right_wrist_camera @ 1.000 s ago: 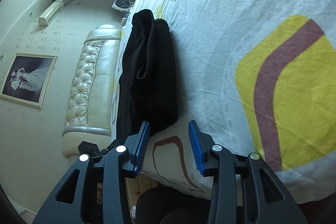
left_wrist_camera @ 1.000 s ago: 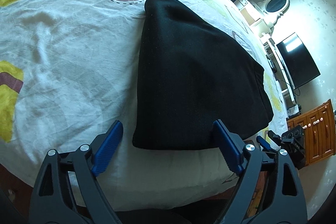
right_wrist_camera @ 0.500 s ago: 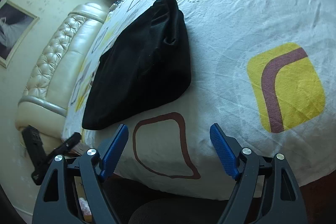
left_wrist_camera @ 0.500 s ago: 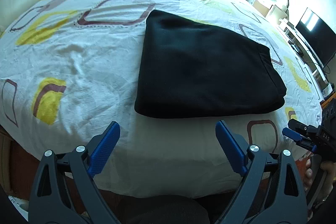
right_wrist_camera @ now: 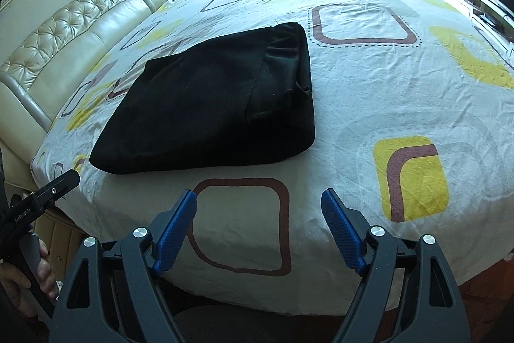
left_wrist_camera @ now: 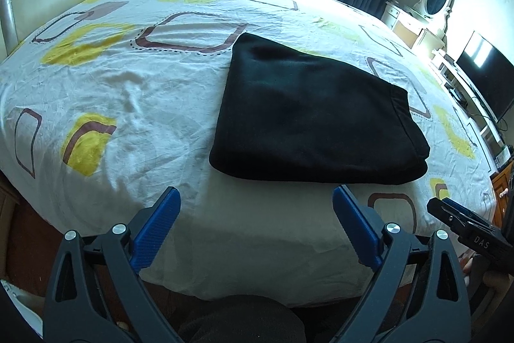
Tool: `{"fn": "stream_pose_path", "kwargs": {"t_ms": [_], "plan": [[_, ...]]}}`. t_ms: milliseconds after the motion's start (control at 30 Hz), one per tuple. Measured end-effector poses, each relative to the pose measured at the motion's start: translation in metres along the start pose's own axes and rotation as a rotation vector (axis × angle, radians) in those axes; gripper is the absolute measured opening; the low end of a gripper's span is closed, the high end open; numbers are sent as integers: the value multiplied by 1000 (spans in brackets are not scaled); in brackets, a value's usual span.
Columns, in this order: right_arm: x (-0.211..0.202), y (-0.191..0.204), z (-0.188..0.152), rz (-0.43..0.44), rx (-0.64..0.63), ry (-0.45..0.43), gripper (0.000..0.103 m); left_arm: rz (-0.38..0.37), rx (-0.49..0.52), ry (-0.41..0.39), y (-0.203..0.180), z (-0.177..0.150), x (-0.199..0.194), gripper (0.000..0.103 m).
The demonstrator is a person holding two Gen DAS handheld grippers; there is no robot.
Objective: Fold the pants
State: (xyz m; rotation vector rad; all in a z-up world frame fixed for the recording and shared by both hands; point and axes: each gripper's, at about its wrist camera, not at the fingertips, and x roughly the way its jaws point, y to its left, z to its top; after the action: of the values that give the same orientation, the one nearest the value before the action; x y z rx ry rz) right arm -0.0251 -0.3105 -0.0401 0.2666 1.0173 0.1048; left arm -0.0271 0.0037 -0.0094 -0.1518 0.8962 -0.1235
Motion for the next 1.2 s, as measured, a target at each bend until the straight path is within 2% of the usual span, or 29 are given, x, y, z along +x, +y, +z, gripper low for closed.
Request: {"fn": "stream_pose_path", "kwargs": {"t_ms": [433, 700, 1000, 1200], "plan": [[4, 1, -5, 6, 15, 13, 79, 43, 91, -68, -17, -1, -9, 96], [2, -1, -6, 3, 36, 10, 79, 61, 100, -40, -19, -1, -5, 96], [1, 0, -5, 7, 33, 5, 79, 100, 112, -56, -19, 0, -8, 96], [2, 1, -6, 8, 34, 9, 79, 100, 110, -63, -19, 2, -9, 96]]}}
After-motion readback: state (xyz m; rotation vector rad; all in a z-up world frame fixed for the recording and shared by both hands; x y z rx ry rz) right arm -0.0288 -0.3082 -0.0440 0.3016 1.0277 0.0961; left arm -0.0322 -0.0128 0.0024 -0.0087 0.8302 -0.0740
